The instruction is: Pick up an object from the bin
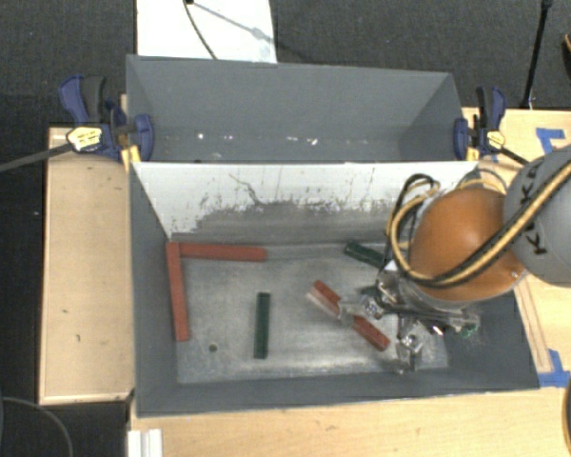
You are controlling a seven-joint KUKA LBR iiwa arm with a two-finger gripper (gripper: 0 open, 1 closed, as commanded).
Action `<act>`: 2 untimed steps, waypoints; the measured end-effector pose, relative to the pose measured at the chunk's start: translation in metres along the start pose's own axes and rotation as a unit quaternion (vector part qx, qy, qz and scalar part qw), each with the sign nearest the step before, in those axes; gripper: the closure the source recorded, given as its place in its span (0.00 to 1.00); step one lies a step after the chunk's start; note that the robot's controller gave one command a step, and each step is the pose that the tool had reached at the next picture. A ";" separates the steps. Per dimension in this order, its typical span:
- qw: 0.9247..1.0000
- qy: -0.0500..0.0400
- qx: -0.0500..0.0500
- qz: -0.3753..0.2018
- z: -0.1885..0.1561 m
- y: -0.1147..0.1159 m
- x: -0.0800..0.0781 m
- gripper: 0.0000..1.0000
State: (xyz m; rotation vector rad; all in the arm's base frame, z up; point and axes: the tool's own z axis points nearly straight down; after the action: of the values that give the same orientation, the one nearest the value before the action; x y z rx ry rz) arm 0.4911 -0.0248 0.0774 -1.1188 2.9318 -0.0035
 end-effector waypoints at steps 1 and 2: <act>0.994 -0.002 -0.001 0.112 0.007 -0.011 -0.055 0.00; 1.000 -0.001 0.000 0.027 0.007 -0.043 -0.046 0.00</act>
Offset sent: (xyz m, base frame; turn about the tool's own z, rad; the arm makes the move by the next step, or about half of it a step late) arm 0.0463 0.0266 -0.0074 0.2257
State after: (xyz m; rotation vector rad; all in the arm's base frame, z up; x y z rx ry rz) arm 0.5541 -0.0263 0.0706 -1.0378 2.9595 -0.0026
